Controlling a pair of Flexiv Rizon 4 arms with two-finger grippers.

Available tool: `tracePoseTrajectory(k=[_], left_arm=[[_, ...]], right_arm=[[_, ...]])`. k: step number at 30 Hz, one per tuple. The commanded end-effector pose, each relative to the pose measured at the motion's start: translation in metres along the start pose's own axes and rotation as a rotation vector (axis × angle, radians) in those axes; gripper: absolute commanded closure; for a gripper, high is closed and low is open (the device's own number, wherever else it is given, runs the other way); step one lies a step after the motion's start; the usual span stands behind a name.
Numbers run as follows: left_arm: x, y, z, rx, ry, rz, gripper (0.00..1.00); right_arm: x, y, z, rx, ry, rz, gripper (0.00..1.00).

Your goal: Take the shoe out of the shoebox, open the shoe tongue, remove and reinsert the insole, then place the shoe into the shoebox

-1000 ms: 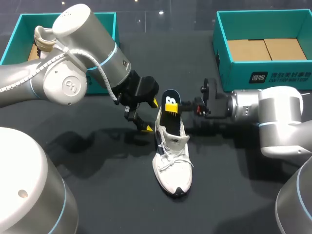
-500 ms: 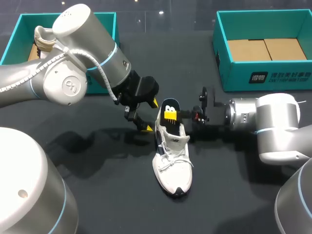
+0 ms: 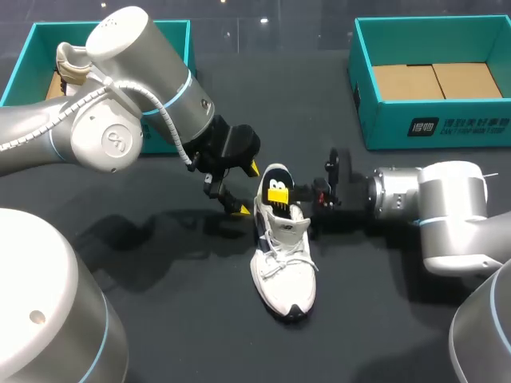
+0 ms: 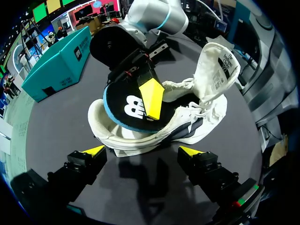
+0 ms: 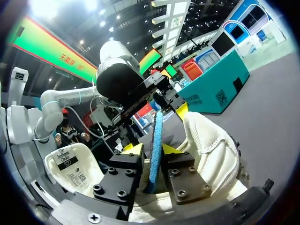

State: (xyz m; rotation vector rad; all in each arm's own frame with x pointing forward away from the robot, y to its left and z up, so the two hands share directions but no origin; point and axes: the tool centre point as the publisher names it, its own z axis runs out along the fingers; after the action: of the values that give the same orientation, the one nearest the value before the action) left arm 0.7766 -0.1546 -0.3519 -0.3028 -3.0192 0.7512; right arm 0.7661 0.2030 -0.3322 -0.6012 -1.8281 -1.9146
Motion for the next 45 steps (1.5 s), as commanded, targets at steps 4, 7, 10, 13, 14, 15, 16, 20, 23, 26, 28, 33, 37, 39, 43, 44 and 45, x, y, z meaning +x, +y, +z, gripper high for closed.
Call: tracePoseTrajectory(k=[4, 7, 10, 13, 14, 15, 16, 20, 23, 26, 28, 33, 37, 39, 43, 44, 45], left_arm=[[0.000, 0.000, 0.000, -0.002, -0.001, 0.001, 0.00], [0.000, 0.000, 0.000, -0.002, -0.001, 0.001, 0.00], [0.000, 0.000, 0.000, -0.002, -0.001, 0.001, 0.00], [0.000, 0.000, 0.000, -0.002, -0.001, 0.001, 0.00], [0.000, 0.000, 0.000, -0.002, -0.001, 0.001, 0.00], [0.000, 0.000, 0.000, -0.002, -0.001, 0.001, 0.00], [0.000, 0.000, 0.000, -0.002, -0.001, 0.001, 0.00], [0.000, 0.000, 0.000, -0.002, -0.001, 0.001, 0.00], [0.000, 0.000, 0.000, -0.002, -0.001, 0.001, 0.00], [0.000, 0.000, 0.000, -0.002, -0.001, 0.001, 0.00], [0.000, 0.000, 0.000, -0.002, -0.001, 0.001, 0.00], [0.000, 0.000, 0.000, -0.002, -0.001, 0.001, 0.00], [0.000, 0.000, 0.000, -0.002, -0.001, 0.001, 0.00], [0.000, 0.000, 0.000, -0.002, -0.001, 0.001, 0.00], [0.000, 0.000, 0.000, -0.002, -0.001, 0.001, 0.00], [0.000, 0.000, 0.000, -0.002, -0.001, 0.001, 0.00], [0.000, 0.000, 0.000, -0.002, -0.001, 0.001, 0.00]], right_arm=[[-0.003, 0.019, 0.003, 0.051, -0.012, -0.023, 0.61], [0.000, 0.023, 0.003, 0.063, -0.015, -0.034, 0.62], [0.002, 0.025, 0.004, 0.073, -0.016, -0.042, 0.65], [0.004, 0.025, 0.003, 0.079, -0.022, -0.044, 0.69], [0.004, 0.025, 0.002, 0.081, -0.028, -0.045, 0.69], [0.005, 0.025, 0.001, 0.081, -0.032, -0.046, 0.71], [0.006, 0.026, 0.000, 0.080, -0.039, -0.047, 0.71], [0.005, 0.027, -0.005, 0.076, -0.055, -0.045, 0.79], [-0.001, 0.025, -0.008, 0.073, -0.055, -0.026, 1.00], [-0.008, 0.019, -0.007, 0.088, -0.053, 0.014, 1.00], [-0.012, 0.013, -0.005, 0.100, -0.053, 0.043, 1.00], [-0.011, -0.002, -0.002, 0.122, -0.059, 0.105, 1.00], [-0.005, -0.010, 0.000, 0.131, -0.067, 0.125, 1.00], [-0.002, -0.010, 0.000, 0.132, -0.073, 0.118, 1.00], [0.004, -0.003, 0.002, 0.139, -0.084, 0.082, 0.75], [0.005, -0.001, 0.003, 0.143, -0.087, 0.073, 0.63], [0.006, 0.001, 0.004, 0.148, -0.090, 0.065, 0.57]])
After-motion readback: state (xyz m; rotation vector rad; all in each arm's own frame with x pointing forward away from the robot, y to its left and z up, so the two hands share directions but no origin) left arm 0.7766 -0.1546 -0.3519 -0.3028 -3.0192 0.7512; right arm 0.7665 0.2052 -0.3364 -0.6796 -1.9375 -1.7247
